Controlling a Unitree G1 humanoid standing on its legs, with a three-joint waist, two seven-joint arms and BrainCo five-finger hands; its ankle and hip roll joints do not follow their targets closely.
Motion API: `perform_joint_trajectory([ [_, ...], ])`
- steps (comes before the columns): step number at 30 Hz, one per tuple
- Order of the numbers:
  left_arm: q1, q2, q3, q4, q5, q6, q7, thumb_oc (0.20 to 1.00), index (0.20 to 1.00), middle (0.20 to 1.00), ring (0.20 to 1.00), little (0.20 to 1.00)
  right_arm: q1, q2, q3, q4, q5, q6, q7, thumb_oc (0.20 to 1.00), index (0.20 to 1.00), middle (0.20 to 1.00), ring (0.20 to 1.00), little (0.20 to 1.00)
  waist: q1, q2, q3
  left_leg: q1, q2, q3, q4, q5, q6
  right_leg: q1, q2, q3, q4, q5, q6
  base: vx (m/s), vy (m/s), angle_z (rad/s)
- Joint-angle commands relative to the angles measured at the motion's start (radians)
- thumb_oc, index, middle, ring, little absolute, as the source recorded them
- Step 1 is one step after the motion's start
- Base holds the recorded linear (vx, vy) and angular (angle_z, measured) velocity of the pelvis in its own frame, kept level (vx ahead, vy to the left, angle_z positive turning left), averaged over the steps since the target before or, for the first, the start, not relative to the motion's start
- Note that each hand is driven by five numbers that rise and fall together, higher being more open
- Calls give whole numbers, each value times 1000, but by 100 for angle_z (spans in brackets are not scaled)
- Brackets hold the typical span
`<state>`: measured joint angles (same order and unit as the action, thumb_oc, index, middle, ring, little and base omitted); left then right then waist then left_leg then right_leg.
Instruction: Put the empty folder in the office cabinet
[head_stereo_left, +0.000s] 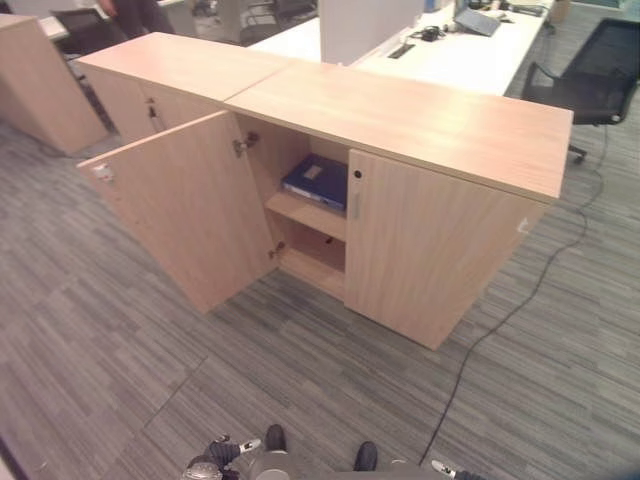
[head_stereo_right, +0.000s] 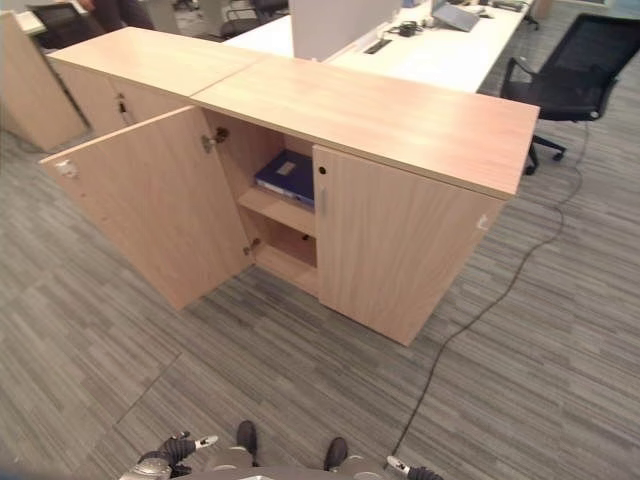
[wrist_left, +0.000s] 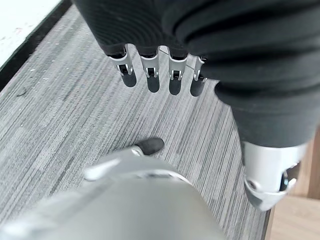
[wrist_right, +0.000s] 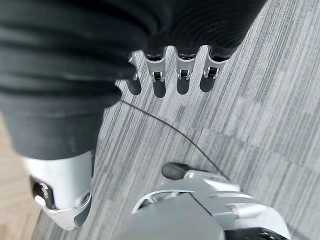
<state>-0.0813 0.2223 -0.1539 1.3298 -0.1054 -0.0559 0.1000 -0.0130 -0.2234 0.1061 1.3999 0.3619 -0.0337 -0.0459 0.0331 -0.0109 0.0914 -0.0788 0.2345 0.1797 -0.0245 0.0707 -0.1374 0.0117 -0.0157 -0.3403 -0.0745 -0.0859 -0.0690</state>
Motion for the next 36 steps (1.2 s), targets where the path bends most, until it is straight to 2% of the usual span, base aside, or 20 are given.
perform_joint_trajectory([
  [1,49,85,78,-78,-50,-68,18,1000,1000,1000,1000,1000,-9,-27,-47,-8,8,-27,-13,1000,1000,1000,1000,1000,22,36,-11,-48,88,-59,-62,171,-28,129,-7,16,-13,-36,113,62,74,44],
  [3,138,77,106,-301,-102,-85,40,1000,1000,1000,1000,1000,-13,-53,-118,7,23,-30,-30,1000,1000,1000,1000,1000,41,77,-10,-83,117,-75,-63,190,-52,145,-6,-17,-13,-45,120,60,155,39],
  [8,198,113,159,-494,-162,-111,50,1000,1000,1000,1000,1000,-27,-73,-157,5,46,-30,-40,1000,1000,1000,1000,1000,54,113,-11,-129,126,-116,-63,208,-70,132,-23,-14,-13,-40,129,55,236,12],
  [12,238,157,233,-697,-169,-139,69,1000,1000,1000,1000,1000,-11,-84,-207,1,41,-21,-35,1000,1000,1000,1000,1000,53,125,-15,-120,89,-174,-63,150,-60,145,-89,-9,-13,-20,179,159,379,1],
  [13,240,166,245,-719,-163,-141,78,1000,1000,1000,1000,1000,-9,-86,-220,4,39,-18,-35,1000,1000,1000,1000,1000,50,124,-23,-112,72,-170,-63,131,-53,144,-118,-10,-13,-11,195,298,616,10],
  [14,238,189,279,-786,-163,-148,84,1000,1000,1000,1000,1000,0,-86,-260,2,51,-10,-33,1000,1000,1000,1000,1000,50,113,-34,-97,22,-161,-63,111,-32,150,-183,-11,-13,25,224,208,465,3],
  [15,239,190,279,-788,-162,-147,83,1000,1000,1000,1000,1000,0,-86,-260,2,51,-10,-33,1000,1000,1000,1000,1000,50,112,-36,-100,20,-161,-63,113,-30,148,-185,-12,-13,27,225,238,492,10],
  [16,245,204,307,-852,-163,-152,84,1000,1000,1000,1000,1000,6,-84,-286,0,60,-4,-25,1000,1000,1000,1000,1000,51,103,-43,-88,-14,-155,-63,98,-17,154,-223,-18,-13,46,240,166,340,2],
  [18,235,226,356,-918,-151,-154,107,1000,1000,1000,1000,1000,14,-69,-318,-22,80,4,-17,1000,1000,1000,1000,1000,46,73,-54,-48,-116,-132,-63,30,46,130,-334,-12,42,112,265,271,578,0],
  [19,236,226,356,-919,-151,-154,107,1000,1000,1000,1000,1000,14,-68,-318,-23,80,5,-17,1000,1000,1000,1000,1000,47,72,-56,-51,-119,-130,-63,33,49,126,-337,-11,41,115,267,229,625,-3],
  [20,215,234,373,-931,-152,-157,128,1000,1000,1000,1000,1000,10,-58,-318,-34,87,8,-17,1000,1000,1000,1000,1000,43,59,-54,-34,-177,-111,-63,-1,85,86,-397,-4,97,184,278,123,471,-10],
  [22,188,242,387,-940,-149,-161,148,1000,1000,1000,1000,1000,0,-51,-312,-55,89,9,-21,1000,1000,1000,1000,1000,48,54,-48,-11,-226,-84,-63,-36,115,52,-456,-33,152,246,283,192,575,-38],
  [23,167,251,391,-964,-140,-157,164,1000,1000,1000,1000,1000,-18,-34,-296,-78,101,6,-19,1000,1000,1000,1000,1000,39,63,-40,22,-249,-82,-63,-77,127,36,-450,-47,242,227,273,185,509,-64],
  [24,149,257,385,-956,-140,-159,168,1000,1000,1000,1000,1000,-21,-19,-274,-85,118,1,-11,1000,1000,1000,1000,1000,26,69,-30,30,-255,-72,-63,-64,140,9,-384,-7,268,173,234,185,402,-40],
  [26,130,275,374,-957,-136,-159,163,1000,1000,1000,1000,1000,-22,-8,-251,-89,128,-1,-3,1000,1000,1000,1000,1000,17,78,-27,38,-242,-65,-63,-64,138,-20,-289,25,262,80,203,66,64,-11],
  [27,99,285,353,-939,-143,-163,166,1000,1000,1000,1000,1000,-30,-2,-208,-93,135,-11,2,1000,1000,1000,1000,1000,-14,73,-1,49,-239,-68,-63,-57,137,-109,-128,129,231,41,188,71,-63,-6],
  [28,88,279,345,-930,-142,-167,171,1000,1000,1000,1000,1000,-25,-3,-195,-94,141,-18,2,1000,1000,1000,1000,1000,-26,63,6,62,-247,-71,-63,-66,136,-119,-79,167,197,43,187,82,-99,1],
  [30,73,264,332,-918,-134,-164,166,1000,1000,1000,1000,1000,-14,-6,-191,-79,153,-23,-1,1000,1000,1000,1000,1000,-34,37,5,75,-269,-94,-63,-68,138,-71,-41,222,111,67,165,150,-145,73],
  [33,89,246,337,-910,-134,-155,141,1000,1000,1000,1000,1000,13,-22,-208,-31,128,-15,2,1000,1000,1000,1000,1000,-40,17,-19,112,-235,-106,-60,-70,109,15,-2,211,7,90,156,215,-275,38],
  [36,90,243,335,-905,-138,-152,137,1000,1000,1000,1000,1000,15,-35,-209,-48,136,-20,0,1000,1000,1000,1000,1000,-35,-16,22,4,-195,-102,160,-118,89,30,-11,192,25,79,132,-6,-212,0],
])
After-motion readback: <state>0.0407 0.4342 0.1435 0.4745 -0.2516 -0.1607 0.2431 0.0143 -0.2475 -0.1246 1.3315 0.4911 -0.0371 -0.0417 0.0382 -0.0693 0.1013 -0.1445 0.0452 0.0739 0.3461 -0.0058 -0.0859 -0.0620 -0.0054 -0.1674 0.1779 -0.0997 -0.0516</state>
